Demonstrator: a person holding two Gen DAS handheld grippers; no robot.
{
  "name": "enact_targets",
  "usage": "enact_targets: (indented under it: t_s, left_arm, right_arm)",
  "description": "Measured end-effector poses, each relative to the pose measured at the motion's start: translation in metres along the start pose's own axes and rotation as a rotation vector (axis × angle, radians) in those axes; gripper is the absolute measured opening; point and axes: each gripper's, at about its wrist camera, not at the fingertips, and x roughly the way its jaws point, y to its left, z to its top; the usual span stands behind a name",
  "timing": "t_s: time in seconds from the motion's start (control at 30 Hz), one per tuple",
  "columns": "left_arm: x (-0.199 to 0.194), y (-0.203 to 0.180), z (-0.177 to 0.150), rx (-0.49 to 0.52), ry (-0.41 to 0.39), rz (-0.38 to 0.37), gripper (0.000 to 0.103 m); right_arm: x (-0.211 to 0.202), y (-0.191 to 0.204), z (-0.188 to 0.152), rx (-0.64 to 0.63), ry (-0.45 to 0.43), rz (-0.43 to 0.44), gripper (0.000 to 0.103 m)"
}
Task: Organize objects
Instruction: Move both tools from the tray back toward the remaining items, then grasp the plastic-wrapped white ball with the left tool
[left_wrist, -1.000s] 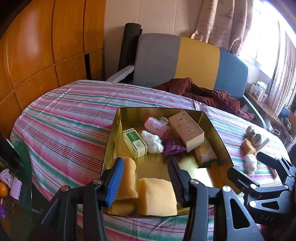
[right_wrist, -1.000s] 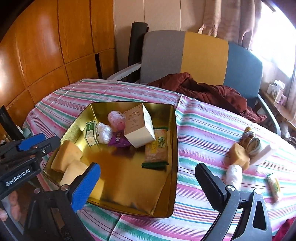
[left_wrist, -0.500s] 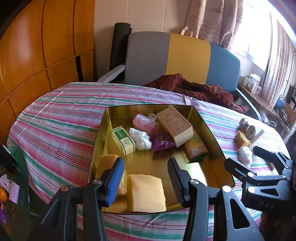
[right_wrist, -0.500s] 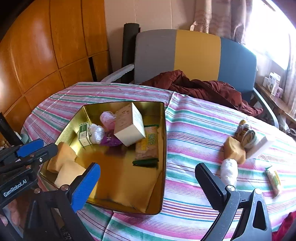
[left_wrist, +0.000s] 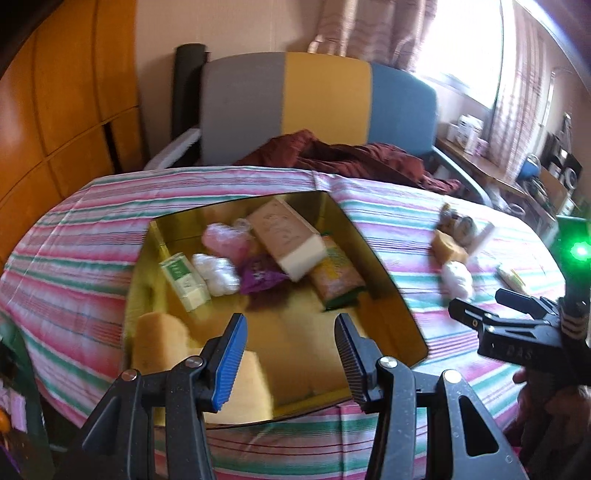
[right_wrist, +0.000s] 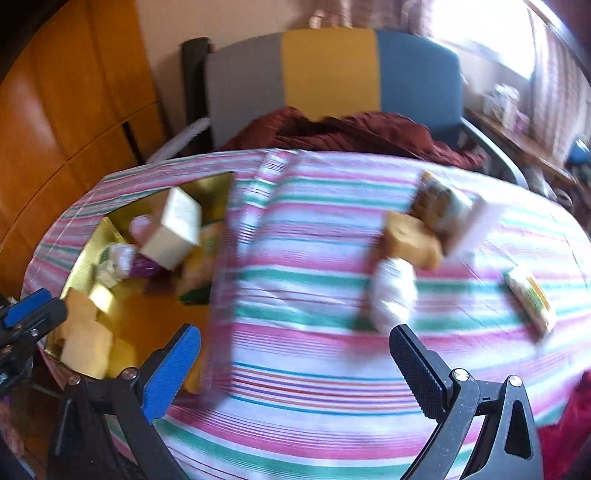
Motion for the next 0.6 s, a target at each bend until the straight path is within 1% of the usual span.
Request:
enact_targets:
  t_s: [0.2, 0.37, 0.43, 0.6]
  left_arm:
    - [0.005, -0.032, 0.008, 0.083, 0.011, -0.061, 0.05]
    - [0.012, -0.064, 0.017, 0.161, 0.021, -0.113, 0.051]
    - [0.015, -0.076, 0.02, 0.185, 0.03, -0.129, 0.054]
    - [0.026, -0.107, 0.028, 0.241, 0.051, -0.17, 0.056]
  right_arm:
    - [-0.003, -0.059, -0.001, 0.122, 0.031, -0.051, 0.103]
    - [-0.01, -0.108, 0.009, 0.21, 0.045, -0.079, 0.103]
    - [-0.014, -0.125, 0.016, 0.225, 0.046, -0.094, 0.103]
    - [-0.02, -0.161, 0.035, 0.22, 0.014, -0.155, 0.103]
